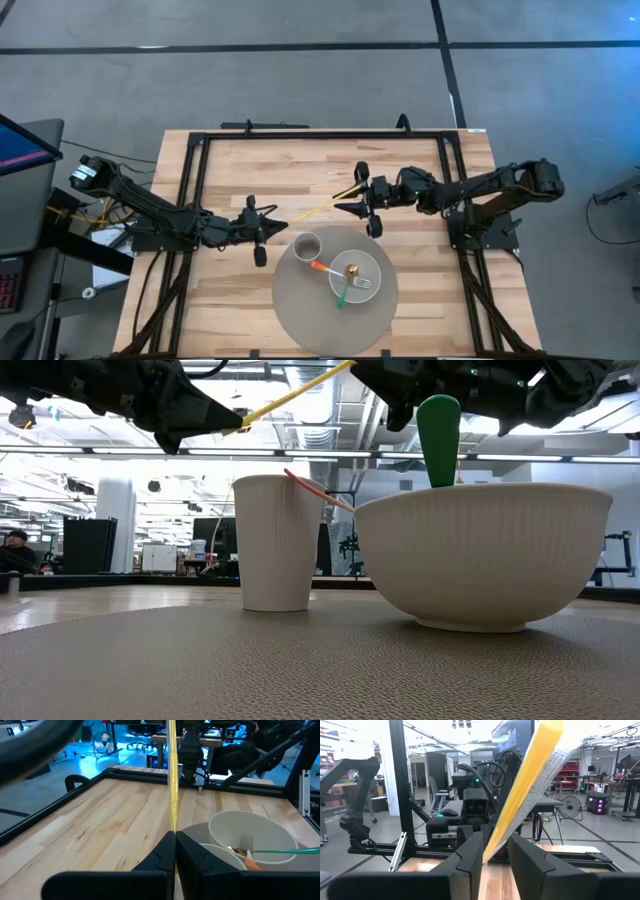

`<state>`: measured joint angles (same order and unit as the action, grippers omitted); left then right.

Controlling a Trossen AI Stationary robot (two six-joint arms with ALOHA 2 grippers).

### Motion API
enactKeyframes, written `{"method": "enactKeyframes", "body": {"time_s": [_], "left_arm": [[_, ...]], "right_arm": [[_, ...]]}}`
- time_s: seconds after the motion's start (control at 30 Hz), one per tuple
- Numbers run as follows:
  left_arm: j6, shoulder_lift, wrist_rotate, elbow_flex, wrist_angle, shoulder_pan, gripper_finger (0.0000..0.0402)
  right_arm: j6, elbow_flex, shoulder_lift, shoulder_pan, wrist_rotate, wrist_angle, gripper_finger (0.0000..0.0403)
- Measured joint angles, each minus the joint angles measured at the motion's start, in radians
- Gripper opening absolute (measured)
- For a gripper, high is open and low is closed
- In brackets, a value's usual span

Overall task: Pick & Place Utensil
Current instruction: Put the yellow straw into the white cup on the placemat

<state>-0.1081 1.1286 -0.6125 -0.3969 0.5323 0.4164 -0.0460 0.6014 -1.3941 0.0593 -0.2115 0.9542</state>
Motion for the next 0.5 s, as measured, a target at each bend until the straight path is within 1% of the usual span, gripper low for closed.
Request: {"method": "enactKeyframes", "body": {"time_s": [0.27, 0.5], "left_arm": [[0.0, 0.0, 0.0, 0.0, 0.0, -0.009, 0.0008], [0.0, 0.0, 0.0, 0.0, -0.001, -0.031, 0.0008]], "right_arm": [[-0.004, 0.0, 0.0, 0.0, -0.003, 0.004, 0.0041], [-0.005, 0.0, 0.001, 0.0, -0.004, 0.007, 0.0018]]}}
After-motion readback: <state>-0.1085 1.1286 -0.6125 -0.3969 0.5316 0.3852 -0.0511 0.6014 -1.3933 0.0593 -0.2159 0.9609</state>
